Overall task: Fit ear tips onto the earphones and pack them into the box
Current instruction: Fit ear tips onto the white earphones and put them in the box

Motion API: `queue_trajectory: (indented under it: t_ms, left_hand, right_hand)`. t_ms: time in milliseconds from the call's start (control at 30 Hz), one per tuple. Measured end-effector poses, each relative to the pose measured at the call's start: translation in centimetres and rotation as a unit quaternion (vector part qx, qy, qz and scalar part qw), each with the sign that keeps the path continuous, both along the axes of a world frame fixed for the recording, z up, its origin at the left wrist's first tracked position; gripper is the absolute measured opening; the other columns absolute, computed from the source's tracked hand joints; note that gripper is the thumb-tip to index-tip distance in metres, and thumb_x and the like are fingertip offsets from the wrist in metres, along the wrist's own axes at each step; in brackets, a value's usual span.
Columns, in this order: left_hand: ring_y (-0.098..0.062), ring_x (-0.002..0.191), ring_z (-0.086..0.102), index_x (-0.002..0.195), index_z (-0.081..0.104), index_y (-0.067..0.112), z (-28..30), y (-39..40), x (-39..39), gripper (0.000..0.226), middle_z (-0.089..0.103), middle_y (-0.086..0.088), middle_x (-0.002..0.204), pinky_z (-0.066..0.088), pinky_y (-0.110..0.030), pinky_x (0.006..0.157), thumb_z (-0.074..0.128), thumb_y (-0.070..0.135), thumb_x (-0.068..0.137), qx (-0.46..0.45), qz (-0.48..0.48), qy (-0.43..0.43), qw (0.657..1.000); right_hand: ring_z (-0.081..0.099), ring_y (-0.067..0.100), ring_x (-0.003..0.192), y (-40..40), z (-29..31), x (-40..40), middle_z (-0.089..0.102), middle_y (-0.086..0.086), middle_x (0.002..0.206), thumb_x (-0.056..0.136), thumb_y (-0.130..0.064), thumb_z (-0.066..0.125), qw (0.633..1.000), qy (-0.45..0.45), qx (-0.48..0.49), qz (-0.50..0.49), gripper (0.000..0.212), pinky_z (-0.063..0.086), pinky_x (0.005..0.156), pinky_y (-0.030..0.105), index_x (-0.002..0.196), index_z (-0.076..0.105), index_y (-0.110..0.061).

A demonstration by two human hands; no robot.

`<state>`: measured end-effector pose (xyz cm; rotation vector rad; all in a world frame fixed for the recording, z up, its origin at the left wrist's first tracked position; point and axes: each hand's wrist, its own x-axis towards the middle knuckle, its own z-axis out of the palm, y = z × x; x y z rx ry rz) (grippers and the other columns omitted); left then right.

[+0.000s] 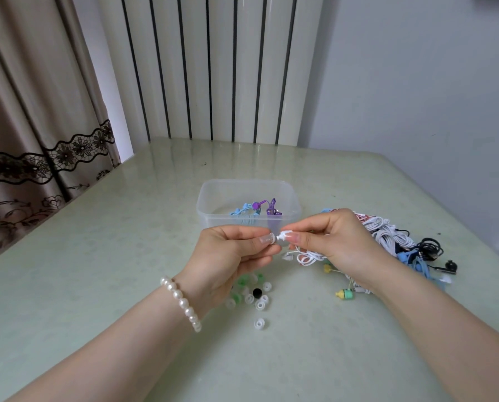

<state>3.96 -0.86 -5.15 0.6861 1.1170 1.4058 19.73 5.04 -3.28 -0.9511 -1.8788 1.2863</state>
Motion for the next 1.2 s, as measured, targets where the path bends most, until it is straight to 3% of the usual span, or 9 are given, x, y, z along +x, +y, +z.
queue_trajectory:
  t_ms: [400, 533, 767, 1067, 1200]
  left_hand:
    - [-0.02, 0.068, 0.07, 0.073, 0.07, -0.002, -0.3, 0.0, 0.2, 0.009, 0.071, -0.017, 0.074, 0.057, -0.027, 0.07, 0.062, -0.006, 0.074, 0.002, 0.001, 0.011, 1.0]
    - [-0.02, 0.068, 0.071, 0.069, 0.071, 0.0, -0.2, -0.1, 0.3, 0.01, 0.072, -0.017, 0.075, 0.057, -0.026, 0.068, 0.063, -0.005, 0.072, 0.004, -0.009, 0.008, 1.0]
    - [-0.021, 0.067, 0.071, 0.082, 0.065, -0.004, -0.2, 0.1, 0.1, 0.007, 0.072, -0.017, 0.075, 0.057, -0.026, 0.065, 0.06, -0.007, 0.077, -0.009, 0.001, -0.013, 1.0]
    - [-0.022, 0.069, 0.071, 0.082, 0.064, -0.005, -0.4, 0.1, 0.2, 0.009, 0.071, -0.019, 0.077, 0.058, -0.027, 0.065, 0.059, -0.009, 0.077, -0.016, 0.0, -0.033, 0.999]
    - [-0.022, 0.07, 0.071, 0.08, 0.065, -0.004, -0.5, 0.0, 0.4, 0.008, 0.071, -0.019, 0.077, 0.058, -0.026, 0.065, 0.06, -0.009, 0.076, -0.013, 0.0, -0.036, 0.999]
  right_hand:
    - [0.059, -0.001, 0.056, 0.0, -0.6, -0.4, 0.068, -0.008, 0.06, 0.074, 0.0, 0.07, 1.0, 0.008, 0.015, -0.012, 0.015, 0.048, 0.059, 0.01, 0.088, 0.072, -0.006]
    - [0.059, -0.001, 0.058, 0.1, -0.9, -0.4, 0.069, 0.0, 0.069, 0.074, 0.0, 0.07, 1.0, 0.003, 0.023, -0.017, 0.016, 0.047, 0.06, 0.01, 0.09, 0.071, 0.001]
    - [0.057, 0.008, 0.065, 0.1, -1.2, -0.6, 0.067, 0.009, 0.07, 0.075, -0.001, 0.069, 0.999, -0.006, 0.034, -0.019, 0.011, 0.046, 0.06, 0.013, 0.078, 0.072, -0.011]
    - [0.058, 0.002, 0.059, -0.2, -1.5, -1.0, 0.067, -0.007, 0.062, 0.075, -0.002, 0.07, 0.996, 0.006, 0.064, -0.055, 0.019, 0.047, 0.059, 0.011, 0.069, 0.071, -0.02]
    - [0.062, 0.017, 0.068, -0.4, -1.7, -1.1, 0.071, 0.007, 0.073, 0.076, -0.005, 0.07, 0.993, -0.002, 0.092, -0.069, 0.019, 0.051, 0.067, 0.025, 0.069, 0.07, -0.023]
